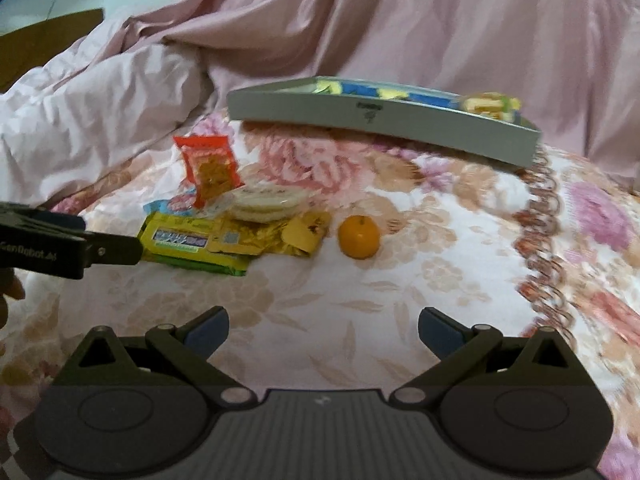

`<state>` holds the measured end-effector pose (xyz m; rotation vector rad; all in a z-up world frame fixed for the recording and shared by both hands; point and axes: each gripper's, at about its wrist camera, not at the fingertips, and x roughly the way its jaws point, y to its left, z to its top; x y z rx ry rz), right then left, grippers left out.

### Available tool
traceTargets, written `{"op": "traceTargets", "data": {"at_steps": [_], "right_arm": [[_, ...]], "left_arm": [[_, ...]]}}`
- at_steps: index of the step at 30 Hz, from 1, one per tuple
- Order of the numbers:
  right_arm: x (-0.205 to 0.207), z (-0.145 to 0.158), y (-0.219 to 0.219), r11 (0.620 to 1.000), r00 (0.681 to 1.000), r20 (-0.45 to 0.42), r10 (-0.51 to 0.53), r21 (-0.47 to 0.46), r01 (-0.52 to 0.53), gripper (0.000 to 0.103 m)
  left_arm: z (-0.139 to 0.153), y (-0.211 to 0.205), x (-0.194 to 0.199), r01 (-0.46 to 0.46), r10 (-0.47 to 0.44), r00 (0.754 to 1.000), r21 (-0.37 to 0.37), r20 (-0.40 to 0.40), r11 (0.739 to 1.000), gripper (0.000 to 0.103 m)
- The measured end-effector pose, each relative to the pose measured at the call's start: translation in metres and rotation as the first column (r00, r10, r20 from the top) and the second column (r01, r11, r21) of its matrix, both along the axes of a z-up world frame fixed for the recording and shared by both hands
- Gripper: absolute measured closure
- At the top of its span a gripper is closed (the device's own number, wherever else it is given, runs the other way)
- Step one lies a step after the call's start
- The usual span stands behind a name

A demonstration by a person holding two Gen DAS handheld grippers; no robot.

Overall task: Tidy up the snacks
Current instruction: 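Grasp the yellow wafer bar with the left tool while the right tool grasps the mandarin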

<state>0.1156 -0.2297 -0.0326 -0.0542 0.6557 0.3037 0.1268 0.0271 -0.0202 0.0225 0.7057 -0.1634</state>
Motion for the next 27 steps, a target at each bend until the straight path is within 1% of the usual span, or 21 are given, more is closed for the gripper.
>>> {"op": "traceTargets", "data": {"at_steps": [4, 7, 11, 14, 19, 21, 24, 27], "right_arm": [[0.022, -0.001, 0.004, 0.997, 0.998, 0.004, 0.068, -0.042, -0.068, 0.000], [0.040, -0.002, 0.002, 0.992, 0.995, 0.007, 0.099, -0.077, -0.098, 0.000], [0.063, -0.004, -0.007, 0.993, 0.994, -0.012, 0.107, -0.056, -0.107, 0.000], [0.075, -0.006, -0.014, 0.991, 0.992, -0.005, 0.122, -0.049, -0.123, 0.000], [0.092, -0.008, -0.022, 0.978, 0.978, -0.006, 0.208, -0.034, -0.208, 0.000], [0.098, -0.009, -0.023, 0.968, 0.968, -0.012, 0.250, -0.032, -0.250, 0.000], [0.108, -0.012, -0.023, 0.957, 0.958, -0.014, 0.286, -0.039, -0.286, 0.000], [0.120, -0.015, -0.025, 0.952, 0.951, -0.034, 0.307, -0.012, -0.307, 0.001]], "left_arm": [[-0.003, 0.002, 0.016, 0.073, -0.073, 0.997, 0.037, 0.012, 0.997, 0.001], [-0.004, 0.002, 0.026, 0.117, -0.124, 0.990, 0.099, 0.065, 0.988, 0.001], [-0.002, 0.001, 0.038, 0.199, -0.212, 0.972, 0.132, 0.100, 0.971, 0.001], [-0.006, -0.004, 0.046, 0.288, -0.304, 0.948, 0.154, 0.091, 0.945, 0.001], [-0.016, -0.015, 0.045, 0.429, -0.448, 0.892, 0.191, 0.068, 0.883, 0.001], [-0.021, -0.020, 0.045, 0.473, -0.490, 0.871, 0.205, 0.039, 0.857, 0.001], [-0.029, -0.021, 0.046, 0.499, -0.509, 0.861, 0.203, -0.003, 0.843, 0.001], [-0.032, -0.021, 0.046, 0.504, -0.512, 0.859, 0.201, -0.011, 0.840, 0.002]]}}
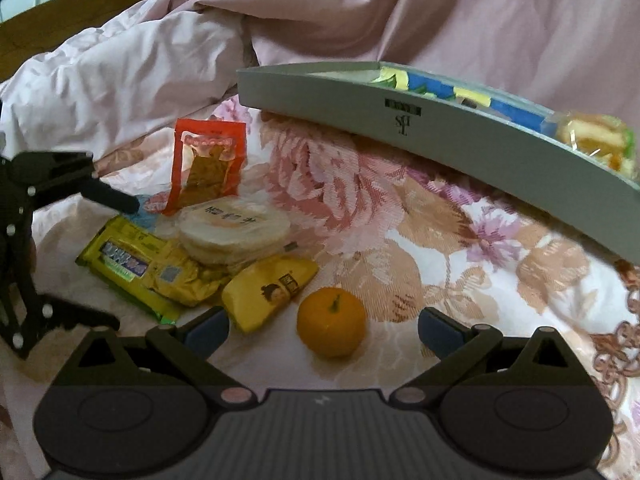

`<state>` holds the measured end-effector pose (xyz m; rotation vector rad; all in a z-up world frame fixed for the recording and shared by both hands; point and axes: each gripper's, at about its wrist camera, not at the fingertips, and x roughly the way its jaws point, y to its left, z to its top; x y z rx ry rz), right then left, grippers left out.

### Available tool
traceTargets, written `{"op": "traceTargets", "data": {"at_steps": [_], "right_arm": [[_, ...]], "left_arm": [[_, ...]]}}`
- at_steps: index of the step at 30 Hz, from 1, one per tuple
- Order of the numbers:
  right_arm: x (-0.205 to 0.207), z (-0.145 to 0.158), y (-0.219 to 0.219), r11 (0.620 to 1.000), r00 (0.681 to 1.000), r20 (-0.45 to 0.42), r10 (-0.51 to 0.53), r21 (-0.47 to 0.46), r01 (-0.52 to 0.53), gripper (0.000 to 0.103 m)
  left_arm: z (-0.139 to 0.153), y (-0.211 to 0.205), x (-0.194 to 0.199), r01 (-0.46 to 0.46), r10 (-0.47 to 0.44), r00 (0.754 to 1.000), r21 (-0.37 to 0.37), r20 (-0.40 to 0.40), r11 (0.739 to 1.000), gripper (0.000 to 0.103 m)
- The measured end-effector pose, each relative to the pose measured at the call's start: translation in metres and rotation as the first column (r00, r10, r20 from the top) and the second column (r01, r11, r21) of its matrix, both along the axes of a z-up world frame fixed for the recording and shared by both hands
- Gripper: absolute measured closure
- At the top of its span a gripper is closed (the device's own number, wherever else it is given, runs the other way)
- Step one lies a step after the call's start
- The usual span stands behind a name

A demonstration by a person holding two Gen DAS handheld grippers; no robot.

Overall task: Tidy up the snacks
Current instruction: 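Grasp the yellow wafer bar with the left tool while the right tool grasps the mandarin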

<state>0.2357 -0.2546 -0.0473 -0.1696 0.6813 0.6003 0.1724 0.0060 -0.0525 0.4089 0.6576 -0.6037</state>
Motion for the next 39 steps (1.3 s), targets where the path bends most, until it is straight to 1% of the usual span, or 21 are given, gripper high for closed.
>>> {"op": "traceTargets", "data": {"at_steps": [2, 3, 5, 7, 8, 10, 11, 13, 17, 20, 22, 24, 26, 30, 32, 36, 39], "right_arm": [[0.004, 0.000, -0.002, 1.000, 1.000, -0.003, 0.012, 0.021, -0.012, 0.003], [0.005, 0.000, -0.003, 0.999, 1.000, -0.002, 0.016, 0.029, -0.016, 0.006], [0.005, 0.000, -0.004, 0.999, 1.000, -0.004, 0.023, 0.044, -0.023, 0.011], [0.004, -0.001, -0.004, 0.998, 0.999, -0.016, 0.035, 0.054, -0.034, 0.018], [0.003, -0.001, -0.003, 0.998, 0.999, -0.016, 0.037, 0.058, -0.036, 0.020], [0.000, -0.001, -0.003, 0.997, 0.999, -0.018, 0.043, 0.069, -0.042, 0.030], [-0.002, -0.001, -0.002, 0.996, 0.999, -0.020, 0.046, 0.072, -0.045, 0.032], [-0.006, -0.001, -0.001, 0.997, 0.998, -0.018, 0.052, 0.065, -0.051, 0.043], [-0.013, 0.001, -0.002, 0.997, 0.999, -0.020, 0.038, 0.066, -0.036, 0.048], [-0.020, 0.001, -0.003, 0.997, 1.000, -0.021, 0.010, 0.072, -0.009, 0.053], [-0.026, 0.000, -0.003, 0.997, 1.000, -0.025, -0.006, 0.074, 0.008, 0.061], [-0.032, -0.001, -0.002, 0.997, 1.000, -0.028, -0.014, 0.080, 0.016, 0.063], [-0.039, -0.002, 0.000, 0.997, 0.999, -0.026, -0.019, 0.079, 0.021, 0.064], [-0.054, -0.001, 0.004, 0.994, 0.999, -0.041, -0.020, 0.107, 0.024, 0.064], [-0.065, 0.000, 0.007, 0.994, 0.999, -0.046, -0.011, 0.108, 0.016, 0.064], [-0.084, -0.001, 0.013, 0.996, 0.999, -0.038, -0.008, 0.094, 0.011, 0.052], [-0.090, -0.001, 0.020, 0.998, 1.000, -0.006, -0.011, 0.054, 0.011, 0.050]], "left_arm": [[0.001, 0.001, 0.000, 0.000, 0.000, 1.000, -0.015, -0.015, 1.000, 0.005], [0.002, 0.002, 0.001, 0.003, -0.004, 0.999, -0.028, -0.033, 1.000, 0.007], [0.003, 0.003, 0.003, 0.007, -0.011, 0.997, -0.051, -0.078, 0.999, 0.014], [0.003, 0.002, 0.003, 0.003, -0.009, 0.994, -0.060, -0.105, 0.998, 0.016], [0.003, 0.002, 0.003, 0.001, -0.008, 0.994, -0.062, -0.113, 0.998, 0.018], [0.004, 0.000, 0.002, -0.008, 0.001, 0.991, -0.059, -0.130, 0.998, 0.021], [0.005, -0.001, 0.002, -0.019, 0.011, 0.991, -0.054, -0.137, 0.998, 0.022], [0.008, -0.003, 0.001, -0.040, 0.032, 0.988, -0.054, -0.152, 0.998, 0.025], [0.012, -0.005, -0.001, -0.081, 0.068, 0.980, -0.064, -0.189, 0.995, 0.029], [0.013, -0.006, -0.002, -0.142, 0.116, 0.964, -0.091, -0.241, 0.986, 0.029], [0.013, -0.006, -0.004, -0.184, 0.143, 0.947, -0.122, -0.288, 0.975, 0.030], [0.012, -0.010, -0.009, -0.211, 0.159, 0.935, -0.136, -0.315, 0.968, 0.030], [0.012, -0.015, -0.014, -0.232, 0.184, 0.931, -0.119, -0.316, 0.966, 0.031], [0.013, -0.024, -0.019, -0.296, 0.250, 0.911, -0.098, -0.328, 0.950, 0.032], [0.012, -0.026, -0.020, -0.316, 0.273, 0.907, -0.091, -0.322, 0.944, 0.032], [0.011, -0.030, -0.022, -0.328, 0.292, 0.907, -0.075, -0.303, 0.942, 0.031], [0.011, -0.031, -0.021, -0.317, 0.288, 0.913, -0.056, -0.290, 0.947, 0.031]]}}
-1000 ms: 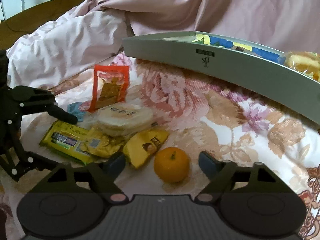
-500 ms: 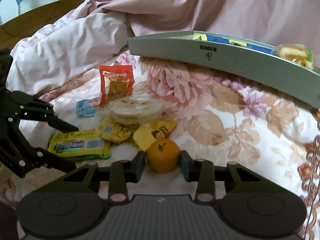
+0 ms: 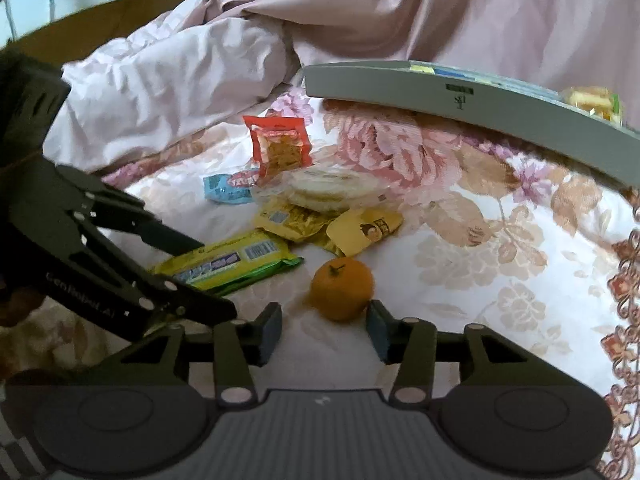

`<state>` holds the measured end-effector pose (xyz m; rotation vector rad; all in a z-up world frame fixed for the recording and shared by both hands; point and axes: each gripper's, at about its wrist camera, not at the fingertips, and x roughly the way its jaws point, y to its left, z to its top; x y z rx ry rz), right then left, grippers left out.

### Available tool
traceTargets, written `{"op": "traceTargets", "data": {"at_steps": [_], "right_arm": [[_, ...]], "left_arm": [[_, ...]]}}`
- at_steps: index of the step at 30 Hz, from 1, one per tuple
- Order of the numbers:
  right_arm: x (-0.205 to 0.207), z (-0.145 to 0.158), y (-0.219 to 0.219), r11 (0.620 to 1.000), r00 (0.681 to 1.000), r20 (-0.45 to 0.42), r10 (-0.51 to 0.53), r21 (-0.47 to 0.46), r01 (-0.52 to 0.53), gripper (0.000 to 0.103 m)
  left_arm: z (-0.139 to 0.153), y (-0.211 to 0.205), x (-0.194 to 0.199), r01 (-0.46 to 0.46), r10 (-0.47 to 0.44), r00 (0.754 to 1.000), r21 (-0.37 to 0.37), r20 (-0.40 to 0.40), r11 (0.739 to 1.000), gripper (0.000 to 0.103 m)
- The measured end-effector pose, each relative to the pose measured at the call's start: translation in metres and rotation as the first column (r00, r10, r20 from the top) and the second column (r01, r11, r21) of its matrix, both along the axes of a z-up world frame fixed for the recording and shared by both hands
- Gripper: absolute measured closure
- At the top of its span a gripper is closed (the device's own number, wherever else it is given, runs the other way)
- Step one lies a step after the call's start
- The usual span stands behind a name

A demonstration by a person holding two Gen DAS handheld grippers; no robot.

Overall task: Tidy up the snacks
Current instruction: 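Grasp the yellow wafer bar with the left tool while the right tool grasps the mandarin, then carry the wafer bar and mandarin into the grey tray and release both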

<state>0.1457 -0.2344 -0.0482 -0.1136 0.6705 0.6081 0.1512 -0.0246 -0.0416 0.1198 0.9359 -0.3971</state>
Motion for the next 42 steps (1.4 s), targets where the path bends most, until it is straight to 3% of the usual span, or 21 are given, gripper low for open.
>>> {"op": "traceTargets", "data": {"at_steps": [8, 15, 18, 23, 26, 33, 42], "right_arm": [[0.005, -0.005, 0.001, 0.999, 0.999, 0.035, -0.041, 0.004, 0.041, 0.041], [0.020, -0.007, 0.002, 0.989, 0.992, -0.018, -0.121, 0.077, 0.122, 0.037], [0.019, -0.010, 0.008, 0.990, 0.992, -0.001, -0.127, 0.060, 0.126, 0.036], [0.016, -0.011, 0.010, 0.989, 0.990, 0.009, -0.139, 0.047, 0.138, 0.050], [0.013, -0.010, 0.010, 0.986, 0.987, 0.016, -0.162, 0.033, 0.161, 0.064], [0.002, -0.006, 0.012, 0.982, 0.982, 0.015, -0.190, 0.027, 0.189, 0.064], [-0.016, 0.014, 0.003, 0.974, 0.976, 0.020, -0.216, 0.069, 0.214, 0.064]], "left_arm": [[-0.001, -0.001, 0.002, 0.000, 0.000, 1.000, 0.026, 0.023, 1.000, 0.035], [-0.004, -0.007, -0.001, 0.004, -0.007, 0.998, 0.061, 0.057, 0.998, 0.038], [-0.004, -0.007, -0.001, 0.003, -0.007, 0.998, 0.057, 0.061, 0.998, 0.045], [-0.004, -0.008, -0.003, -0.016, 0.013, 0.997, 0.044, 0.073, 0.999, 0.052], [-0.004, -0.010, -0.006, -0.032, 0.029, 0.997, 0.039, 0.076, 0.999, 0.053], [0.002, -0.006, -0.011, -0.099, 0.100, 0.995, -0.036, 0.023, 0.994, 0.053], [0.017, 0.004, -0.026, -0.210, 0.209, 0.978, -0.125, -0.019, 0.970, 0.053]]}}
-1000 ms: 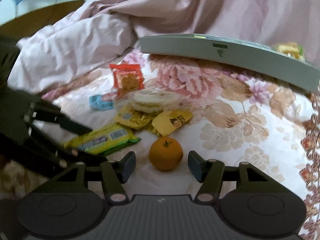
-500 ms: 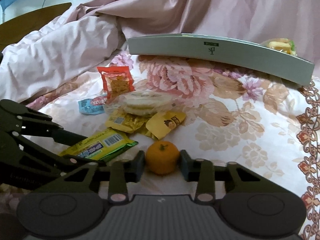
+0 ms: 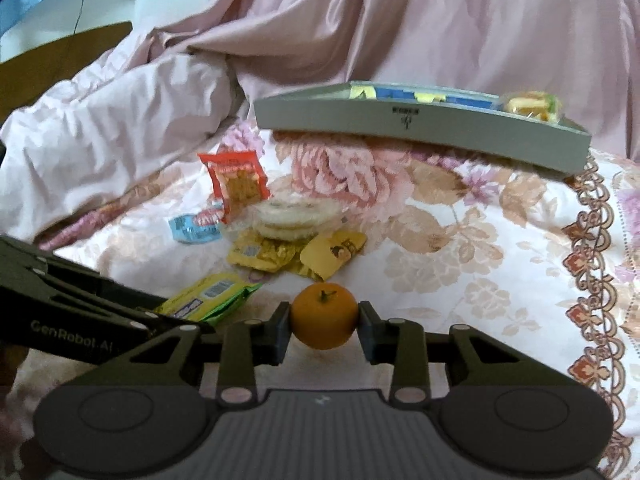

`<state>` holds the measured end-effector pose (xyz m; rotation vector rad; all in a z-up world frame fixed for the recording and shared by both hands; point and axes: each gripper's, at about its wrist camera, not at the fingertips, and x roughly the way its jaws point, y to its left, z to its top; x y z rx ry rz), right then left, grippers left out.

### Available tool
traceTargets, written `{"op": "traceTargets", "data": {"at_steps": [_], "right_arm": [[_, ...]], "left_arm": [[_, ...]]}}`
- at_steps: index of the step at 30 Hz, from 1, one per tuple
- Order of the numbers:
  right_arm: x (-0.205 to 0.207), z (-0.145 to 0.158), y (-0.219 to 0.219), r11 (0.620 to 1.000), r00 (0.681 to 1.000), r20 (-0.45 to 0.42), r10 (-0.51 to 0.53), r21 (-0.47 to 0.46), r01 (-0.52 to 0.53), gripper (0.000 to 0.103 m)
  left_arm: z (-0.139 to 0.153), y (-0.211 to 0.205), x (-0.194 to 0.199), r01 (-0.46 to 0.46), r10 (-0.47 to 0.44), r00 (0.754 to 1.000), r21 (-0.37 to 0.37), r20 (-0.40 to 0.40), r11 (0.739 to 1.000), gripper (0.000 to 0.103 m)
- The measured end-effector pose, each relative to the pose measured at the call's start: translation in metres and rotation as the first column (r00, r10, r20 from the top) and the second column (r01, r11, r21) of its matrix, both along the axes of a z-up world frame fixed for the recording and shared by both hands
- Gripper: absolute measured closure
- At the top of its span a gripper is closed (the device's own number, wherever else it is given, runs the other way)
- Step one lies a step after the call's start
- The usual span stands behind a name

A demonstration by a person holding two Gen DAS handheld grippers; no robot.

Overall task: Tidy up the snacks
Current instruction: 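Carry the wafer bar and mandarin into the grey tray and release both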

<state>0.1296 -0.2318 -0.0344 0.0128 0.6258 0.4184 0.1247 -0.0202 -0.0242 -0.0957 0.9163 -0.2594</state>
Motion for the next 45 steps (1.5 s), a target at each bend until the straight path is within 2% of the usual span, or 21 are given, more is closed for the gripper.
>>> {"op": "traceTargets", "data": {"at_steps": [5, 12, 18, 26, 32, 36, 45], "right_arm": [[-0.001, 0.012, -0.005, 1.000, 0.999, 0.029, -0.015, 0.027, 0.014, 0.064], [-0.001, 0.028, -0.012, 0.997, 0.996, 0.079, -0.031, 0.070, 0.025, 0.064], [0.006, 0.044, -0.026, 0.994, 0.986, 0.153, -0.070, 0.094, 0.056, 0.064], [0.035, 0.064, -0.048, 0.986, 0.960, 0.244, -0.139, 0.127, 0.111, 0.064], [0.063, 0.076, -0.061, 0.980, 0.924, 0.336, -0.183, 0.135, 0.145, 0.064], [0.081, 0.074, -0.066, 0.976, 0.902, 0.375, -0.213, 0.127, 0.178, 0.064], [0.114, 0.054, -0.067, 0.972, 0.881, 0.411, -0.234, 0.107, 0.208, 0.064]], "left_arm": [[0.016, 0.004, -0.006, -0.059, 0.060, 0.998, -0.026, 0.020, 0.998, 0.053], [0.048, 0.000, 0.001, -0.105, 0.108, 0.989, -0.033, 0.105, 0.994, 0.053], [0.077, -0.013, 0.026, -0.097, 0.100, 0.980, -0.026, 0.174, 0.995, 0.053], [0.104, -0.037, 0.070, -0.119, 0.120, 0.960, -0.018, 0.254, 0.993, 0.053], [0.117, -0.048, 0.116, -0.175, 0.177, 0.937, -0.031, 0.300, 0.984, 0.053], [0.120, -0.055, 0.148, -0.200, 0.200, 0.923, -0.034, 0.330, 0.979, 0.053], [0.107, -0.073, 0.204, -0.231, 0.235, 0.918, -0.051, 0.320, 0.972, 0.053]]}}
